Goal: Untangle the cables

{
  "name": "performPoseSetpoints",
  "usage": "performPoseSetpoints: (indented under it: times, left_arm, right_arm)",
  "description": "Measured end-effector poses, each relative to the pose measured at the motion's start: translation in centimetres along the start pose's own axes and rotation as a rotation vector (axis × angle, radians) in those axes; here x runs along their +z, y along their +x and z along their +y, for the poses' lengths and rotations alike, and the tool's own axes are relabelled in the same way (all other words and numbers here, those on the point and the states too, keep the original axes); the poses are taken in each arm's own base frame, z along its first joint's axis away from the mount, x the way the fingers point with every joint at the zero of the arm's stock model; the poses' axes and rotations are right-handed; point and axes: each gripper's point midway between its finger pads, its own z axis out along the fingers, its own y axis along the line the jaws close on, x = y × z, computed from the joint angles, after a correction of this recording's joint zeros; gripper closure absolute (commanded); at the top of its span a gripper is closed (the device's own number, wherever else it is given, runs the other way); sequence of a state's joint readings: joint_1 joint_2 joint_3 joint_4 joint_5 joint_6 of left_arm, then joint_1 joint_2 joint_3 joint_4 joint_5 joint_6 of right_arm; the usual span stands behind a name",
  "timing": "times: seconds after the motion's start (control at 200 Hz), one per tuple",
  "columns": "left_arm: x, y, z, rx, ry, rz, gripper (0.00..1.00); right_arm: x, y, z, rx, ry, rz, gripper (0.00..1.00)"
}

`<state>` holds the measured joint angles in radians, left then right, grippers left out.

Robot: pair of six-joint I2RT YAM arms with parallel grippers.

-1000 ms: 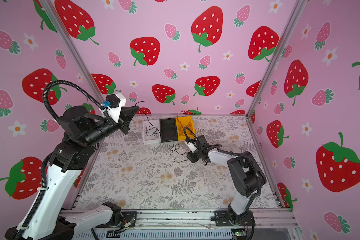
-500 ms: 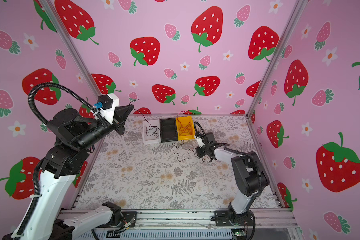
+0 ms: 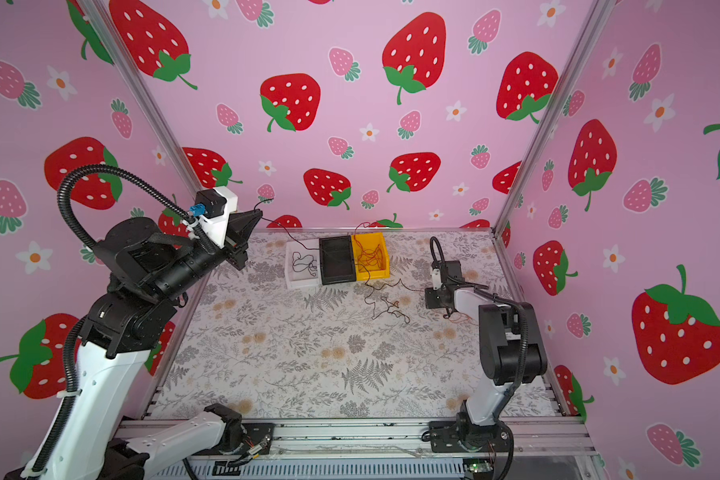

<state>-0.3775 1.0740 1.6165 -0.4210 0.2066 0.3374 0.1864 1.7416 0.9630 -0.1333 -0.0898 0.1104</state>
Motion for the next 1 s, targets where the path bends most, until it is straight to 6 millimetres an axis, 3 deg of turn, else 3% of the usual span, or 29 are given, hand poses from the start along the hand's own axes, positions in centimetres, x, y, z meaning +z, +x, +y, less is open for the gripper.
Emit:
performPoseSetpoints:
  times: [0.165, 0.535, 0.815, 1.0]
  left_arm:
    - [0.0, 0.3, 0.5, 0.007, -0.021, 0.012, 1.00]
    - [-0.7, 0.4, 2.9, 0.017, -0.114, 0.031, 1.00]
    - [-0.7, 0.4, 2.9, 0.002, -0.107, 0.028, 1.00]
    - [-0.9, 0.7, 3.9, 0.009, -0.151, 0.042, 1.00]
  right_arm:
    - [1.1, 0.8, -1.0, 0.053, 0.027, 0.058, 1.00]
    - [1.1, 0.4, -2.7, 0.098, 0.054, 0.056, 1.00]
    - [-1.6, -1.1, -2.9, 0.098, 0.058, -0.017, 1.00]
    - [-0.5, 0.5, -4.9, 0.140, 0.080, 0.034, 1.00]
